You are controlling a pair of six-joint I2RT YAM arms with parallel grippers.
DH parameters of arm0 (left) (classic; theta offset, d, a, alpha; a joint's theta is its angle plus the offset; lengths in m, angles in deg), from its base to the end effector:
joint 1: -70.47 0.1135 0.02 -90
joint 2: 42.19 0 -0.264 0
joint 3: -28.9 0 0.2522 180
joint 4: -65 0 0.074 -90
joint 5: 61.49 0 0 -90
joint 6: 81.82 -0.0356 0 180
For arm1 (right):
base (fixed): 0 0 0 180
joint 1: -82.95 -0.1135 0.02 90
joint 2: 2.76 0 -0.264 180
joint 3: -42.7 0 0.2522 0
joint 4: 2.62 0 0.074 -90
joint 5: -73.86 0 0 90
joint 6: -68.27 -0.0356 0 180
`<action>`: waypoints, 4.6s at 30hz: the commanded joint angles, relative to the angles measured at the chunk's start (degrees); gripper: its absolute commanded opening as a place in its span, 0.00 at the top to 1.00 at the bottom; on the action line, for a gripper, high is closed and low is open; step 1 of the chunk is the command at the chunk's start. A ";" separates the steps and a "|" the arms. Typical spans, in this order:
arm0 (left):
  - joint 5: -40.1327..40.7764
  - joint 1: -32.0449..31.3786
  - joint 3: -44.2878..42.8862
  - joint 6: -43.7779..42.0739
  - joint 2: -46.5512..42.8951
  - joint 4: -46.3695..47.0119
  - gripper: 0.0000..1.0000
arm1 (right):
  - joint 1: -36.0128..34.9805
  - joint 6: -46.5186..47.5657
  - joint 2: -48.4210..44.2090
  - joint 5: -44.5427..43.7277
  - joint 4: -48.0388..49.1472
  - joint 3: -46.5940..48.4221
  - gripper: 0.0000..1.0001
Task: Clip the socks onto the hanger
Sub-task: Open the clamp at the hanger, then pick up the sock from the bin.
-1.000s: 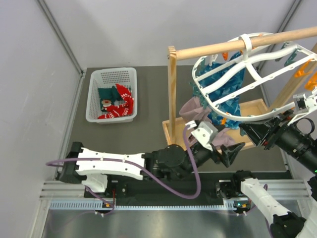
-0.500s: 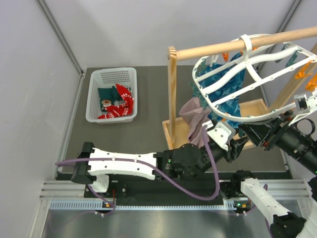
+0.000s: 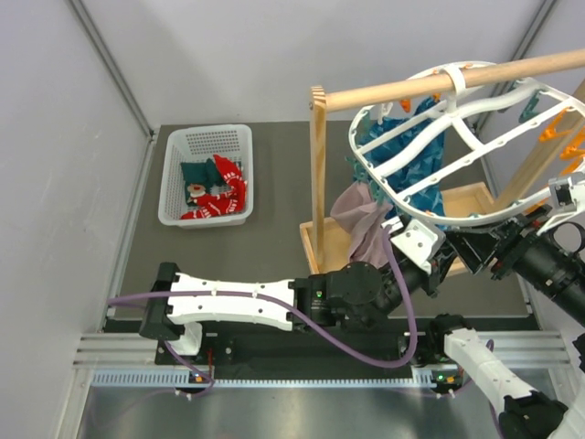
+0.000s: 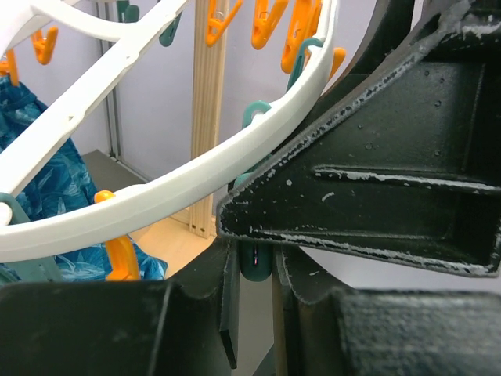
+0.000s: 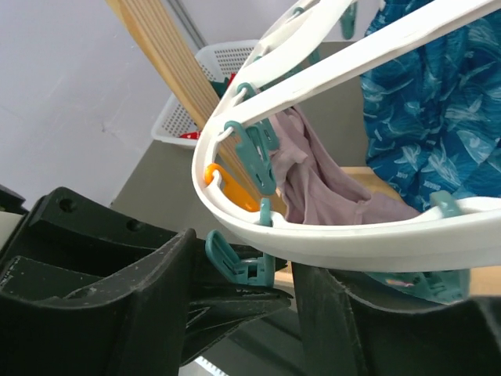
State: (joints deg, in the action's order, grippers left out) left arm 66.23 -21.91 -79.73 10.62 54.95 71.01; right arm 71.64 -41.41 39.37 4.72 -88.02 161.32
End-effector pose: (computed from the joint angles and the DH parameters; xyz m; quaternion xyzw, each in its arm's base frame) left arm 0.0053 -0.3980 0.4564 0.2110 0.5801 -0.4325 0.6572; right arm -0.0132 0.0103 0.5192 -0.0628 0.7539 0.3034 0.5793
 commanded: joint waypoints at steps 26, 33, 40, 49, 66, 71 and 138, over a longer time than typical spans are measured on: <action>-1.42 0.09 17.33 12.06 -17.41 -3.06 0.13 | 2.52 4.57 0.76 -4.43 -2.46 -0.79 1.00; 14.82 1.06 24.99 23.99 -30.24 -31.32 0.17 | 2.43 4.92 0.15 -3.55 -1.67 -2.73 1.00; 24.33 7.55 34.47 43.51 -40.26 -60.18 0.22 | 2.00 5.36 -0.56 -3.46 -1.75 -3.78 1.00; 8.73 38.85 45.65 38.80 -43.90 -54.58 0.24 | 1.47 5.62 -1.44 -3.11 -1.49 -5.54 1.00; -19.96 80.69 2.70 32.81 10.41 -39.72 0.27 | 0.59 5.44 -3.02 -2.41 -1.93 -8.00 1.00; -17.77 81.13 -5.41 31.41 22.20 -37.89 0.26 | 0.50 5.27 -3.46 -0.92 -1.75 -8.36 1.00; -13.46 84.47 -9.02 15.67 28.64 -34.71 1.00 | -1.87 5.44 -1.61 -0.03 -1.66 -6.33 1.00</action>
State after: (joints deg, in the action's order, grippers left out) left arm 52.37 62.04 -86.07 26.53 86.97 37.35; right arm 70.67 -36.89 35.92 2.67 -88.41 154.83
